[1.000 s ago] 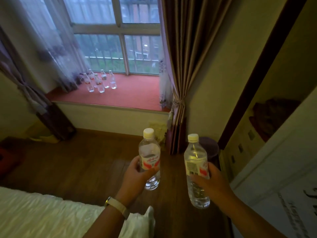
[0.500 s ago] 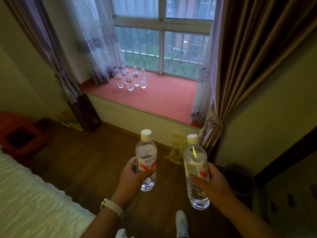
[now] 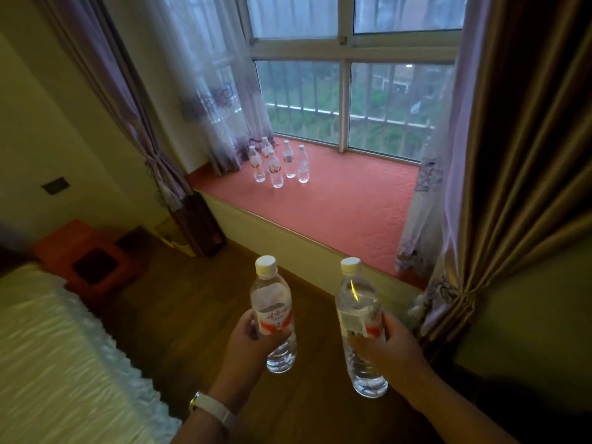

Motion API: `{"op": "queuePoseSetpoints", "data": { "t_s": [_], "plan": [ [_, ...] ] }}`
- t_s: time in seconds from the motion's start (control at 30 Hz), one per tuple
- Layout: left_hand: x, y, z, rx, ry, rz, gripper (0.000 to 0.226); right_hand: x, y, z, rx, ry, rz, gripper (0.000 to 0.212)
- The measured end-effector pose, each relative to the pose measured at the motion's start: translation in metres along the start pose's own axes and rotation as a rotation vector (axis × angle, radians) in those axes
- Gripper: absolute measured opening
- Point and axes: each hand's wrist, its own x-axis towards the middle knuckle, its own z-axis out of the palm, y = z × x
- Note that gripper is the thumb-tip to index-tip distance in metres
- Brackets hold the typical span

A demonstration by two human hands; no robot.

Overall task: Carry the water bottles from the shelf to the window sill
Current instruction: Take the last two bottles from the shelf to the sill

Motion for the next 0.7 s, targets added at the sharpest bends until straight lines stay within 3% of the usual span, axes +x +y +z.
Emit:
{"op": "queuePoseSetpoints", "data": {
  "t_s": [0.1, 0.23, 0.43, 0.7],
  "plan": [
    [0.017, 0.004, -0.005, 0.015, 0.021, -0.015, 0.073, 0.027, 0.000, 0.006, 0.037, -0.053, 0.018, 0.043],
    [0.035, 0.010, -0.025, 0.007, 0.077, -0.020, 0.071, 0.064, -0.006, 0.025, 0.016, -0.118, 0.018, 0.034],
    [0.085, 0.012, -0.069, -0.028, 0.168, -0.065, 0.059, 0.122, -0.021, 0.065, -0.003, -0.181, -0.006, 0.038],
    [0.226, 0.049, -0.147, -0.055, 0.093, -0.021, 0.057, 0.239, -0.060, 0.156, 0.046, -0.143, -0.029, 0.040]
  ]
}}
